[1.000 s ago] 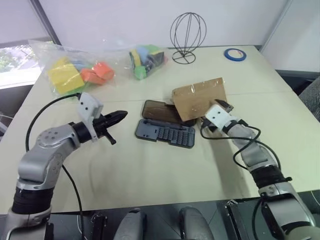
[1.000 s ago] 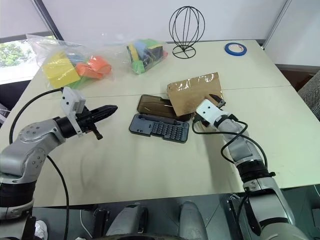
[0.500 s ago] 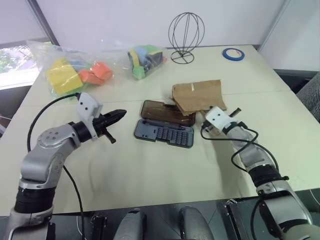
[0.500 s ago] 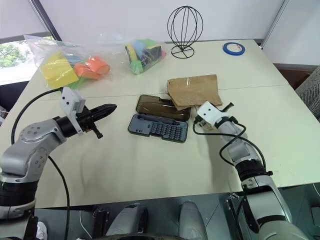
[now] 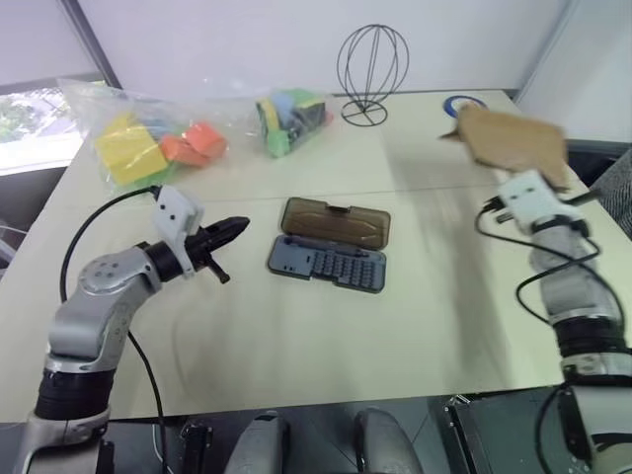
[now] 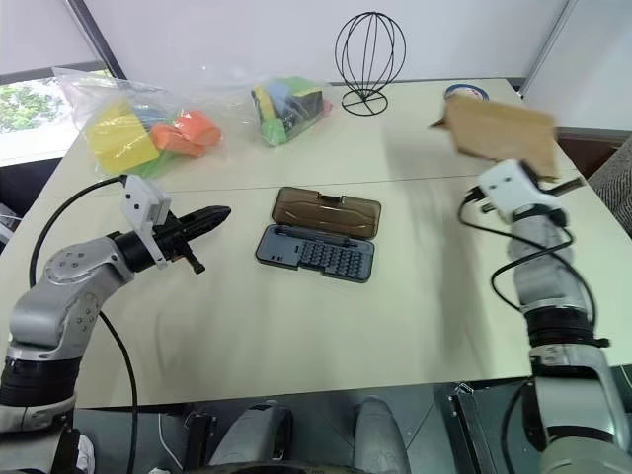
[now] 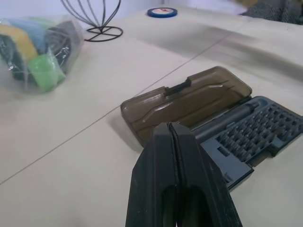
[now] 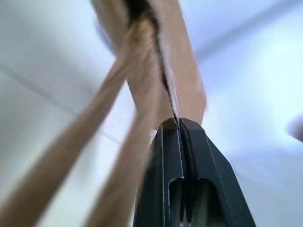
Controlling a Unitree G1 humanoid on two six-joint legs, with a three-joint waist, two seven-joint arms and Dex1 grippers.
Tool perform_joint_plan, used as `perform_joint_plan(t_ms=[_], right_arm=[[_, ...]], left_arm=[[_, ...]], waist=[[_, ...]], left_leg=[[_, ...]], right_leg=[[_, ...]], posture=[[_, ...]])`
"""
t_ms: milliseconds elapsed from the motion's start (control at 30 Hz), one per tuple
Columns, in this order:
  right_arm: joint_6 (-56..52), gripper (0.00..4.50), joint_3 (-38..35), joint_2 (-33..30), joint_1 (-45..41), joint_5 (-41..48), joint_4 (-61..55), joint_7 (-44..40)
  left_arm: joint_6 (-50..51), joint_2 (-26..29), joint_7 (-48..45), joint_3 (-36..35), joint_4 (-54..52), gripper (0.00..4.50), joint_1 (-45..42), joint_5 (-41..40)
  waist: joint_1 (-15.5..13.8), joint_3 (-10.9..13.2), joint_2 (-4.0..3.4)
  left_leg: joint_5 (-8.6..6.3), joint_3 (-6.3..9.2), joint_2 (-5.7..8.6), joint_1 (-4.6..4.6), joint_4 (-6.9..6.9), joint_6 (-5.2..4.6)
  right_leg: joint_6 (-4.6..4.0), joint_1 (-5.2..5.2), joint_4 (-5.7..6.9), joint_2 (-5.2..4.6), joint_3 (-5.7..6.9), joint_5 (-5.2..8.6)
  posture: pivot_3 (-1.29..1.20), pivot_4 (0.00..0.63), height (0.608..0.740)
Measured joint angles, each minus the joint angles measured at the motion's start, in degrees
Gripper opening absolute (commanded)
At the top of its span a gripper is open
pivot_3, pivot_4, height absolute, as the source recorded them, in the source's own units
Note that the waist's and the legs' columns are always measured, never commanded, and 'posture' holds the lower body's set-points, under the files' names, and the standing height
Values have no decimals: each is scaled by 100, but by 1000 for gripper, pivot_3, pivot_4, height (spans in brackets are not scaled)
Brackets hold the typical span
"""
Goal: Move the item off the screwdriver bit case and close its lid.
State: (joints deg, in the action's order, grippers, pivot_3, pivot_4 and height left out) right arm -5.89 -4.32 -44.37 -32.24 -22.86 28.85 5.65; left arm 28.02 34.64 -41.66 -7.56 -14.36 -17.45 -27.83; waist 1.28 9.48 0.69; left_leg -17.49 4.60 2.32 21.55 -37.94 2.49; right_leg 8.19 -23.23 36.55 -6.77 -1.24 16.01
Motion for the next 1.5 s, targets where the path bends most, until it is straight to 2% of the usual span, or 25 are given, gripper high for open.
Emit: perform_joint_plan(t_ms=[100, 333, 467, 567, 800, 967, 1067, 1233, 1367, 1500], right_arm=[[-351, 19, 4, -238, -54, -183, 382, 122], [-1038, 19, 127, -68, -155, -114, 1151, 41], [-1929, 19, 84, 208, -383, 286, 1435, -612], [-2012, 870, -55, 256, -327, 587, 1305, -865], [-2026, 4479, -173, 243, 6, 908, 8, -1210], [-2394, 4479, -10, 233, 274, 903, -1152, -1582], [-2510, 4479, 201, -158, 333, 807, -1907, -2073], [-3224, 4479, 312, -389, -207, 1086, -3393, -3156], [-3823, 4479, 547, 195, -569, 1623, -3741, -3767], [-3954, 4479, 1047, 735, -763, 1972, -3430, -4161]], left_arm=[[-21, -58, -1, 50, 22, 0, -1, 36], [-86, -108, -5, 167, 61, 0, -9, 133], [-74, -106, 12, 166, 59, 0, -11, 129], [-37, -106, 46, 166, 42, 0, -8, 127], [18, -122, 100, 163, -56, 0, 58, 112], [25, -171, 136, 188, -57, 0, 38, 112], [29, -189, 138, 197, -59, 0, -10, 112], [37, -223, 128, 237, -58, 0, -63, 110], [39, -238, 119, 251, -28, 0, -127, 116], [36, -264, 105, 286, 49, 0, -288, 135]], waist=[[24, 0, 0], [103, 0, 0], [120, 0, 0], [117, 4, -8], [110, 4, -8], [100, 3, -8], [85, 7, -14], [113, 7, -13], [99, 7, -12], [79, 8, -12]], left_leg=[[-1, -4, -3, -1, 1, -1], [0, -6, -3, 1, 1, -1], [0, -4, -3, -1, 0, -1], [-1, -3, -2, 1, 0, -1], [-1, 0, -2, 0, -1, -1], [-1, 8, -2, 1, -2, -1], [-1, 9, 0, 2, -2, -2], [-11, 22, -5, 0, -1, -19], [-11, 23, -4, 1, -3, -20], [-2, 24, -2, 3, -3, -3]], right_leg=[[0, 0, 1, 2, 0, 0], [0, 1, 0, 2, -2, 0], [0, 5, 0, 2, -1, 0], [0, 3, -1, 1, -1, 0], [1, 3, 0, 1, -1, 0], [1, 1, 2, 1, -1, 0], [1, -1, 2, 0, -2, 0], [1, -1, 2, 4, 2, 0], [1, 0, 2, 2, 1, 0], [1, -3, 3, 1, 2, 0]], posture=[[0, 150, 740], [0, 150, 740], [0, 150, 740], [0, 150, 740], [0, 150, 740], [0, 150, 740], [0, 150, 740], [0, 150, 740], [0, 150, 740], [0, 150, 740]])
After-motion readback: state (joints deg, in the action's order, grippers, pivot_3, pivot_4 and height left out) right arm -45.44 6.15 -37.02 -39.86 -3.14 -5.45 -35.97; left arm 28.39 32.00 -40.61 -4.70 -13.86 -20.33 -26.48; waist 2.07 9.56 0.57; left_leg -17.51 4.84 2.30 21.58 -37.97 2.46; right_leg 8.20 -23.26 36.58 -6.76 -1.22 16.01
